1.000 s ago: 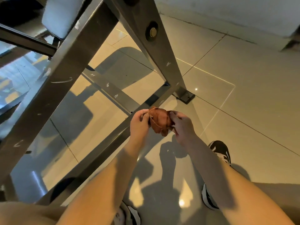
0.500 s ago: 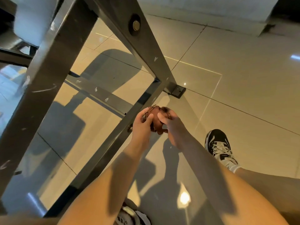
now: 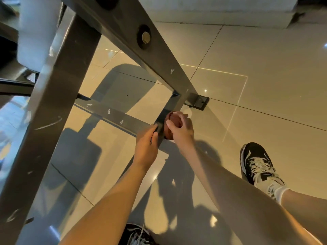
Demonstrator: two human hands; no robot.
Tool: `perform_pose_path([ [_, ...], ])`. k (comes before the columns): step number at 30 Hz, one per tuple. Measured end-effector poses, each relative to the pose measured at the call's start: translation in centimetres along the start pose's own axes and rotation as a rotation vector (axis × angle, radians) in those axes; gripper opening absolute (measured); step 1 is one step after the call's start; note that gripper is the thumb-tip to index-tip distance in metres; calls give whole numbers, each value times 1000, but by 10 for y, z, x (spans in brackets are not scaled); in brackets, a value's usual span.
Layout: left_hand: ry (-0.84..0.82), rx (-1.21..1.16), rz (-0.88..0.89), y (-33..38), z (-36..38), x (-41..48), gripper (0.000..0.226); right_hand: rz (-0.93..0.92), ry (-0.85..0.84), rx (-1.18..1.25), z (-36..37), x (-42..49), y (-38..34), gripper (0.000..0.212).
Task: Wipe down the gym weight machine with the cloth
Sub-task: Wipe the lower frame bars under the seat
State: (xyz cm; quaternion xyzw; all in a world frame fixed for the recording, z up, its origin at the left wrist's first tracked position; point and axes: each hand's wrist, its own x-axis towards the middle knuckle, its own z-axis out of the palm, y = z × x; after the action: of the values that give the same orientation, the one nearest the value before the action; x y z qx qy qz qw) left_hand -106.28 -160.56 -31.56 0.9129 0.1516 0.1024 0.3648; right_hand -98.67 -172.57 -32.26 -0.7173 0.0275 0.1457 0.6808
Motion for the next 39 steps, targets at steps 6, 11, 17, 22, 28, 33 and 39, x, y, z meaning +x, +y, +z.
perform_pose_path([
  [6,10,-24,33,-2,3,7,29,-85,-111,-121,20,-5,25,40],
  [11,-14,158,129,-2,10,26,28,-62,79,-83,15,45,12,38],
  [17,-42,173,30,-1,14,25,34,96,131,139,29,38,14,41],
  [22,-102,175,7,4,15,21,42,105,31,142,22,10,26,38],
  [28,-133,204,0,5,12,20,44,251,66,233,24,58,21,51],
  [33,-108,172,-33,8,14,21,42,220,-81,157,28,21,36,43],
  [39,-116,186,-27,3,15,22,43,312,-64,254,19,61,33,52],
])
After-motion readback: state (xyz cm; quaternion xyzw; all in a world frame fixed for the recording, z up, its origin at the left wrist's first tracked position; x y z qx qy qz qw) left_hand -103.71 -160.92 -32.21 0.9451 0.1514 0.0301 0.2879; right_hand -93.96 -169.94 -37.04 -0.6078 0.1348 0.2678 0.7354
